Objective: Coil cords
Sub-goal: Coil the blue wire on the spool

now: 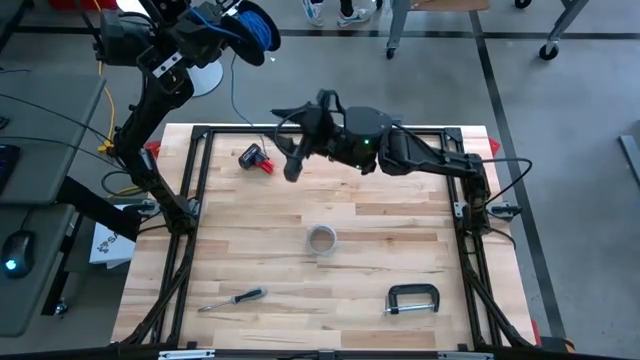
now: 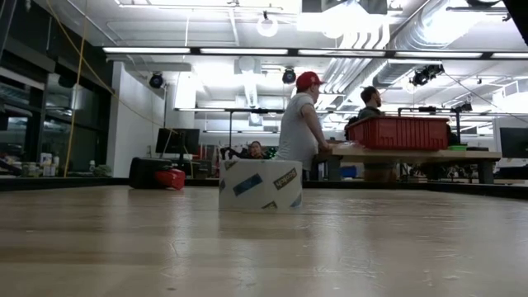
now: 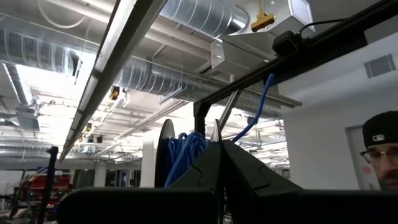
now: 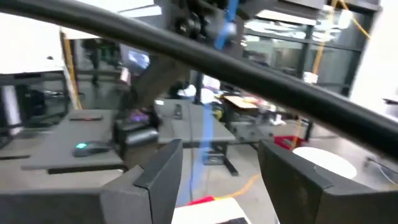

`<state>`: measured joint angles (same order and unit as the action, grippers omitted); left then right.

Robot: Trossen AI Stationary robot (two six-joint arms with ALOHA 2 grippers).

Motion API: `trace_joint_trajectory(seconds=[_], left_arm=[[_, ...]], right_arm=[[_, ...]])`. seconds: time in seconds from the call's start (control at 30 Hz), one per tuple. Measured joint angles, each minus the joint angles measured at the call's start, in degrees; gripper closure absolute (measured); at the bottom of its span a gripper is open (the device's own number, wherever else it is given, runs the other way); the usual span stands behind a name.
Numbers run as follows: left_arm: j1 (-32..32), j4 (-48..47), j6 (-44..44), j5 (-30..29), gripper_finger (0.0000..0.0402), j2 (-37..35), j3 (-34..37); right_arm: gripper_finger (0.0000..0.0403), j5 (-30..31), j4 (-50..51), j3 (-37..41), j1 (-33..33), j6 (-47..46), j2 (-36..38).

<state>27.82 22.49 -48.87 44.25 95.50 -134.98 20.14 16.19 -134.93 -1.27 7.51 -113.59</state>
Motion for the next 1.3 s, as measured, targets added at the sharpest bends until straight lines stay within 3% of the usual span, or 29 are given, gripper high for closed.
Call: trace_joint_trajectory(seconds=[0.3, 0.53, 0.73, 1.0, 1.13, 1.3], left_arm=[[-0.15, -0.1, -0.36, -1.57, 0.0397, 0.02, 0.0], [-1.76, -0.1, 0.44, -2.91, 0.0397, 0.04, 0.0], [-2.11, -0.1, 1.56, -3.28, 0.0397, 0.04, 0.0], [-2.18, -0.14, 2.12, -4.04, 0.0397, 0.07, 0.0], [-2.18, -0.12, 2.62, -4.04, 0.0397, 0.07, 0.0], [-1.49, -0.12, 2.61, -4.04, 0.0397, 0.07, 0.0]], right_arm=[[0.0199, -1.54, -0.96, 0.0, -0.75, -0.65, -0.01], [0.0199, 3.09, 1.84, 0.0, -0.02, -1.01, -0.05], [0.0202, 2.18, 5.15, 0.0, 0.27, -1.07, -0.07], [0.0298, 0.0, 4.72, 0.0, 0.45, -2.1, -0.86], [0.0383, 0.8, 4.59, 0.0, 0.14, -1.86, -1.01], [0.04, 2.52, 6.36, 0.0, -0.46, -2.12, -0.43]])
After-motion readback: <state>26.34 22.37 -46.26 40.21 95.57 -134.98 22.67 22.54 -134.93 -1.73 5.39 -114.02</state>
